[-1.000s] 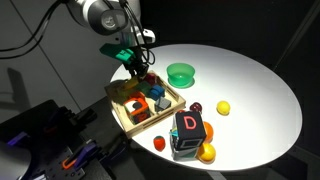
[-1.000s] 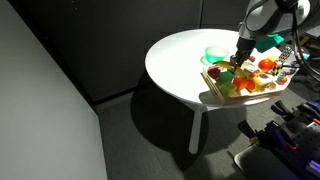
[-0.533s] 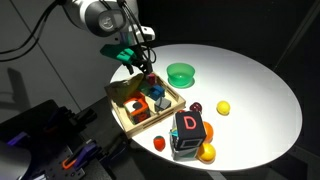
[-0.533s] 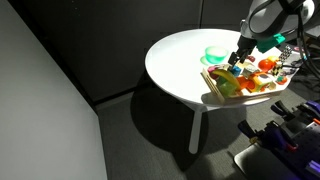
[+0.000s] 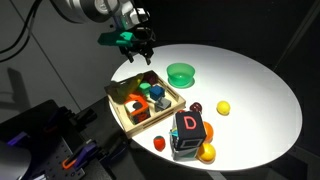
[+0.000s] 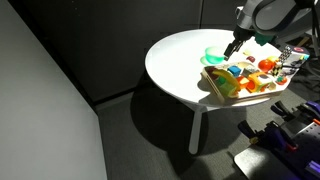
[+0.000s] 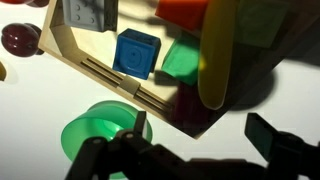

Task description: Put the banana in the box.

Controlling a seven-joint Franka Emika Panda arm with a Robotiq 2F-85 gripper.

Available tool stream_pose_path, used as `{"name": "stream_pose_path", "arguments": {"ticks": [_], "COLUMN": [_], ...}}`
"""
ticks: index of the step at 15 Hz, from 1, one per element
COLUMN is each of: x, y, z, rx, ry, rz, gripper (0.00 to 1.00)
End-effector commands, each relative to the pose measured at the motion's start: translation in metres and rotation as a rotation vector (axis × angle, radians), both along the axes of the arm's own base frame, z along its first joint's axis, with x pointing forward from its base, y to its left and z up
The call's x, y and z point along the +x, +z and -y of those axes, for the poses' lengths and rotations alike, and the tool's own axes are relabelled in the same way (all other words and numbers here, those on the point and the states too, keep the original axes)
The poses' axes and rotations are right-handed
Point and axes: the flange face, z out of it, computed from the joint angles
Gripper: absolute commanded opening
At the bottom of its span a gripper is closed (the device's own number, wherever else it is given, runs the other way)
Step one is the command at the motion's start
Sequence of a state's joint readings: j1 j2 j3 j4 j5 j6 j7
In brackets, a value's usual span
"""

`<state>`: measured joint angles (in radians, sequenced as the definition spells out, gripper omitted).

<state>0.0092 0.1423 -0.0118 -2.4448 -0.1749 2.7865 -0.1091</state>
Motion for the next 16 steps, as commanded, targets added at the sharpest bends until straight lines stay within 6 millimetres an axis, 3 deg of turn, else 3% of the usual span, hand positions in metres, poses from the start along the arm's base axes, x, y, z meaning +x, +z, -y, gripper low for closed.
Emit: {"name": "stream_pose_path", "arguments": {"ticks": [1, 10, 16], "x": [-0.008, -0.032, -0.049], "y": [0.021, 0.074, 0.091], "z": [-0.012, -0.056, -0.079], "rx": [-0.030, 0.083, 0.162], "ry": [0.027, -0.007, 0.023], "rz": [-0.023, -0.071, -0.156], "gripper": [1.00, 1.00, 1.00]}}
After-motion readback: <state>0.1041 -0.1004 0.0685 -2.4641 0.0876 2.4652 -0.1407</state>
